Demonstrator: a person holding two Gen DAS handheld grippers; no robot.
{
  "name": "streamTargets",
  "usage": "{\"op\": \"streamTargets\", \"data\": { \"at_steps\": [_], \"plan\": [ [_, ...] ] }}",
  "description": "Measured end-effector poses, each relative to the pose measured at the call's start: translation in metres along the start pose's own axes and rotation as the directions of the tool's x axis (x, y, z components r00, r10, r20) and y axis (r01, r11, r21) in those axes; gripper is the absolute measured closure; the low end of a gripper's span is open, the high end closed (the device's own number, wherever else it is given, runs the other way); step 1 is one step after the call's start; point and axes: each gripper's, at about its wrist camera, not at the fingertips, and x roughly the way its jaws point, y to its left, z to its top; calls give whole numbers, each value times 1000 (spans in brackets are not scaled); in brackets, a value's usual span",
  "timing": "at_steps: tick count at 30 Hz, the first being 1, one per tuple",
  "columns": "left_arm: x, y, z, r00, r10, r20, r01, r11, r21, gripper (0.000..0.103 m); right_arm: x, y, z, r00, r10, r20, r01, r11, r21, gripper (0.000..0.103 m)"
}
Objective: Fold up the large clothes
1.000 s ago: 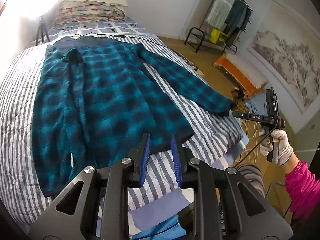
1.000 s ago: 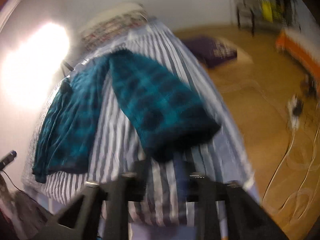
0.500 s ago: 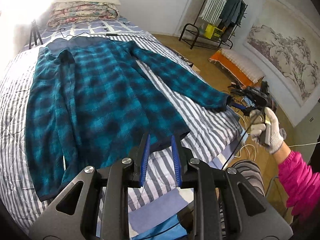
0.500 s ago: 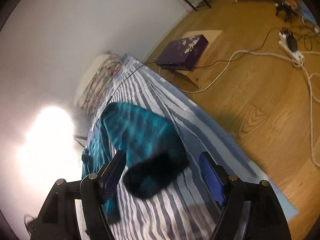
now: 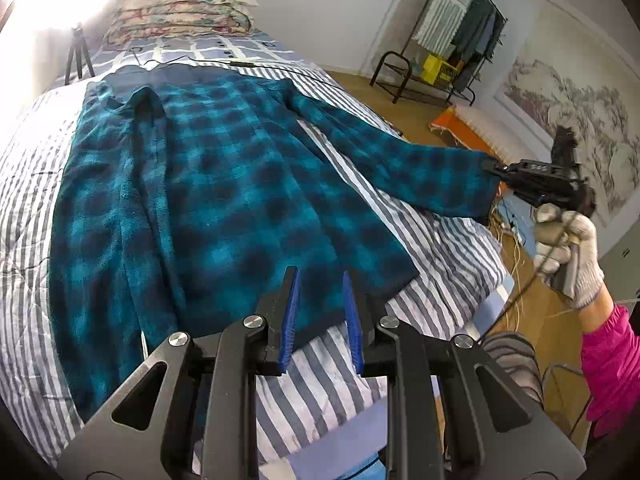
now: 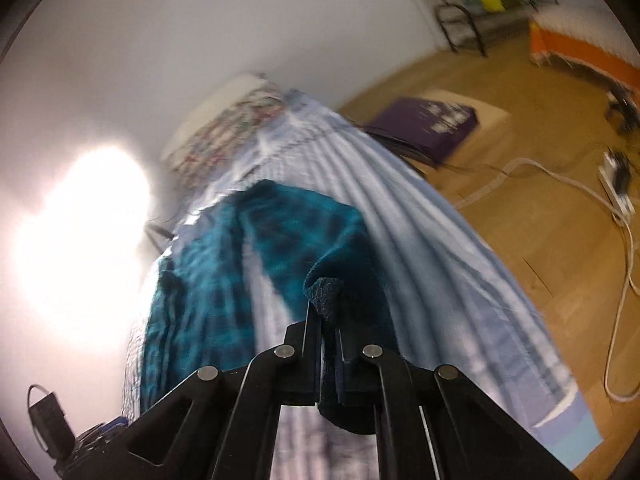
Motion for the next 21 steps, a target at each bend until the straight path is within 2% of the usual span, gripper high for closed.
{"op": "streamTargets", "data": {
  "at_steps": [5,9,12,14,15,16,17,19,20,21],
  "plan": [
    [1,28,10,999,-3,44,5,998,-55,83,4,85,-7,999,54,6,-52,982,-183,100],
    [3,58,15,997,-12,81,22,991,-129,83,21,155,-34,990,125,-64,-139,934,-330,100],
    [7,75,15,995,-43,89,58,982,-179,83,45,201,-75,966,163,-202,-238,869,-434,100],
    [11,83,13,995,-62,82,77,977,-200,71,65,225,-113,939,144,-312,-293,809,-510,100],
    [15,86,12,994,-81,77,95,974,-206,58,74,233,-132,925,123,-360,-316,774,-548,100],
    [18,87,11,993,-92,75,106,972,-211,54,82,236,-147,914,96,-394,-327,748,-577,100],
    [21,88,11,992,-103,70,116,970,-215,54,89,237,-158,904,72,-421,-335,731,-594,95],
    [34,91,10,992,-121,38,127,965,-230,54,99,230,-169,887,32,-461,-341,719,-606,85],
    [39,92,10,993,-119,27,122,964,-238,54,102,226,-170,877,36,-480,-354,722,-594,77],
    [46,93,9,992,-123,14,123,961,-249,54,102,222,-167,870,48,-491,-366,731,-577,75]
  ]
}}
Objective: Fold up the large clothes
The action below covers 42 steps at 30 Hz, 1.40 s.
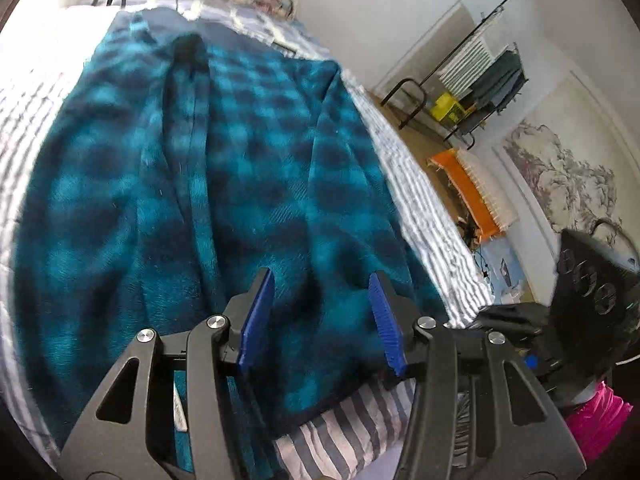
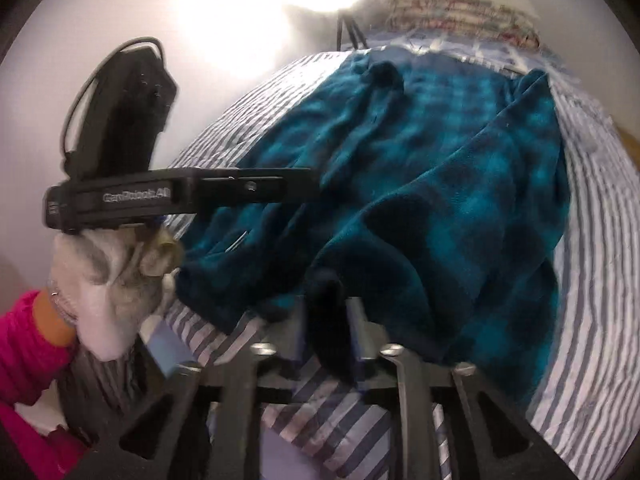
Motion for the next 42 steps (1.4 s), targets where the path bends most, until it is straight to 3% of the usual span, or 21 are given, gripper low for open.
{"op": "streamTargets", "data": {
  "at_steps": [5,11,12,13,15,17,21,24,28,32,35,36,38,39,42],
  "plan": [
    [33,10,4,998,-28,-61,24,998,-60,54,-26,-30,13,998,34,48,-36,998,43,67],
    [57,4,1,994,-3,-110,-1,999,-34,54,-48,-97,73,985,-97,141,69,979,192,65],
    [58,4,1,994,-2,-111,-2,1000,-29,57,-49,-111,85,981,-117,156,80,971,225,64],
    [60,3,1,994,-10,-113,7,1000,-28,75,-45,-119,98,977,-138,163,96,966,241,63],
    [64,1,1,989,-45,-142,42,999,-24,101,-42,-145,121,958,-221,182,164,945,283,59],
    [63,-6,0,989,-55,-140,56,998,6,102,-37,-168,141,951,-242,191,166,924,344,59],
    [43,-28,-3,981,-151,-121,157,987,41,103,-27,-211,175,941,-258,219,133,877,462,57],
    [30,-38,-7,980,-166,-112,176,981,83,103,-8,-235,204,929,-305,208,166,848,504,54],
    [35,-37,-8,976,-177,-128,186,981,60,103,22,-266,235,925,-331,187,174,806,566,54],
    [41,-36,-7,974,-178,-140,186,981,50,103,53,-276,265,925,-333,181,173,795,581,54],
    [40,-38,-8,975,-169,-142,180,981,69,103,74,-267,288,911,-387,141,264,811,522,54],
    [42,-41,-8,975,-172,-144,184,980,72,103,84,-263,297,891,-444,98,351,809,472,56],
    [41,-41,-9,972,-180,-150,192,979,70,103,98,-257,307,857,-515,27,466,796,387,90],
    [43,-41,-8,972,-182,-151,194,979,67,103,104,-255,311,850,-527,-6,495,795,351,99],
    [39,-40,-11,965,-214,-150,219,976,19,103,96,-243,320,863,-503,41,464,822,330,100]
  ]
}}
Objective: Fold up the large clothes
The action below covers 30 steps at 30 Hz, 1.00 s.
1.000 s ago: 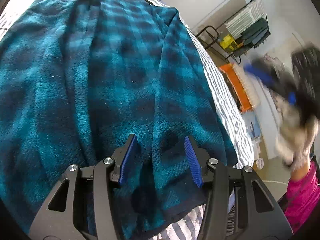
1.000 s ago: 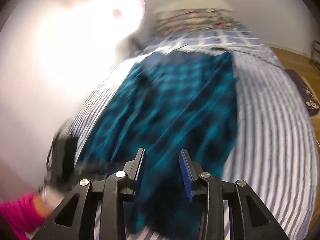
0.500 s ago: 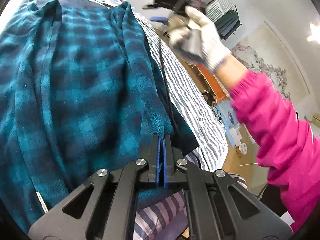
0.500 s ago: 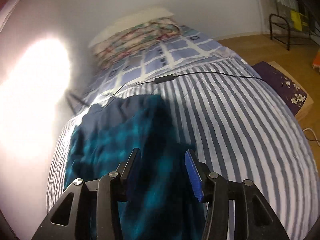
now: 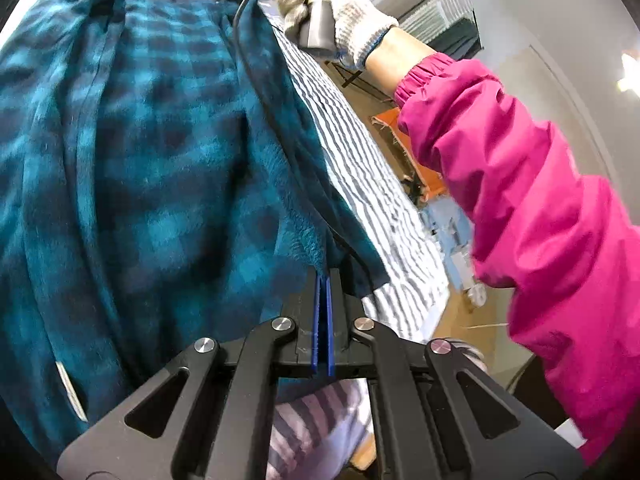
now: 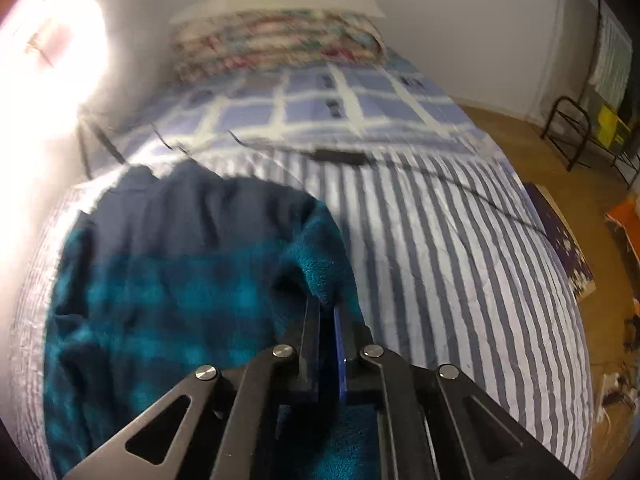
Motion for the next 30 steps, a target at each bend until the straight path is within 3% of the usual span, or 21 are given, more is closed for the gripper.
{"op": "streamTargets", "data": {
  "at_steps": [3,5,7,8,9,11,15,17,19,22,26,30],
  "plan": [
    [1,2,-3,1000,13,5,-13,1000,-15,103,-9,14,6,997,65,51,-65,998,8,100],
    [4,5,-2,999,40,0,-40,999,-23,103,5,31,5,994,99,38,-98,995,-18,99],
    [13,15,-4,998,53,-27,-54,997,-58,103,27,45,0,993,118,-4,-118,992,-46,87],
    [17,20,-4,997,65,-34,-67,995,-76,103,43,51,-6,990,130,-48,-132,990,-56,70],
    [24,26,-5,996,75,-49,-79,992,-94,103,56,54,-11,987,132,-91,-137,989,-49,66],
    [31,32,-6,994,93,-62,-99,990,-102,103,62,49,-18,979,164,-121,-168,986,-20,67],
    [35,32,-5,992,107,-61,-113,988,-102,103,15,13,-22,956,292,-33,-289,954,85,60],
    [32,30,-7,993,109,-54,-113,989,-91,103,-18,-10,-27,951,310,13,-309,945,110,56],
    [25,26,-7,992,122,-44,-126,989,-80,84,-47,-28,-34,937,347,30,-348,929,130,56],
    [15,21,-6,992,125,-8,-126,990,-70,70,-105,-58,-58,926,371,69,-377,918,120,56],
    [1,13,-7,988,150,40,-148,988,-42,69,-171,-91,-110,909,409,77,-415,900,132,55],
    [-8,16,-5,990,129,54,-124,988,-88,64,-216,-104,-181,894,447,44,-448,882,148,55]
  ]
}}
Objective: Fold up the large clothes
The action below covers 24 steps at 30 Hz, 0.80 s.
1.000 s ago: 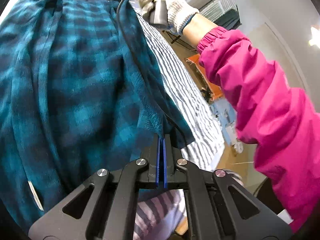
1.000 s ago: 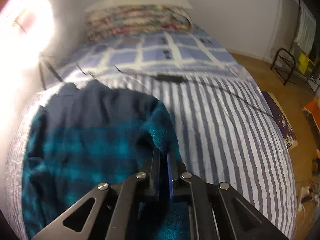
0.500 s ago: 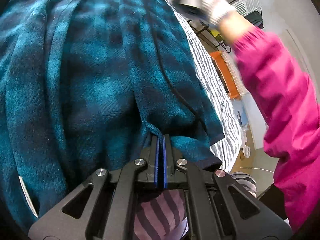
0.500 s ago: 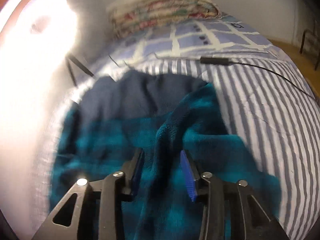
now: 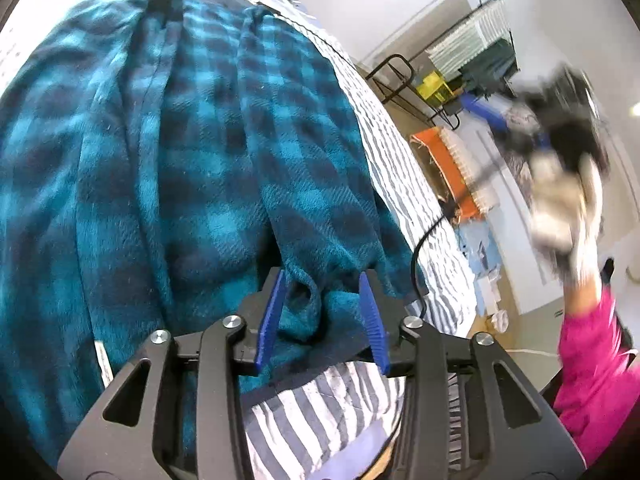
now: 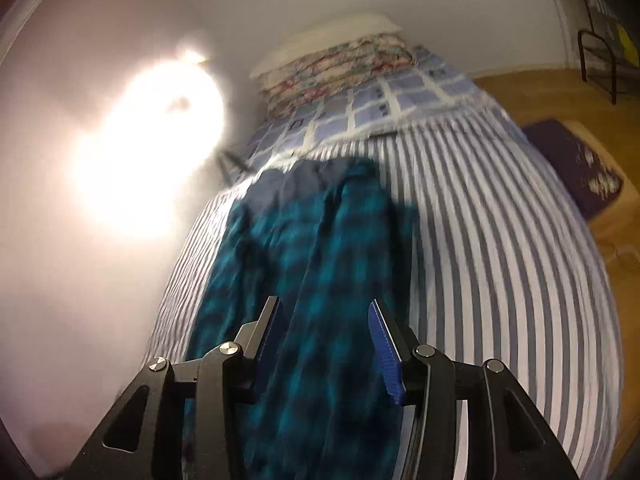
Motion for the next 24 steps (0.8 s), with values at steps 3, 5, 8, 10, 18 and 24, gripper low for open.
{"op": "streamTargets", "data": {
  "at_steps": [3,5,8,10,18,24],
  "plan": [
    [7,4,-5,1000,-9,-26,8,999,-51,64,-12,-3,-50,999,27,-43,-26,999,32,55],
    [15,9,-11,999,-9,-43,5,996,-87,64,-8,-5,-89,995,38,-97,-33,998,57,53],
    [19,16,-19,999,-19,-37,14,991,-135,64,10,-10,-135,986,50,-158,-34,994,100,51],
    [17,21,-24,999,-32,-27,28,987,-161,64,22,-14,-155,979,82,-185,-56,988,141,51],
    [5,25,-34,998,-48,-27,41,978,-203,64,64,-26,-180,970,133,-205,-90,974,207,50],
    [-56,-13,-50,998,37,42,-35,999,-29,64,-12,-5,-173,989,143,-32,-141,988,61,52]
  ]
}}
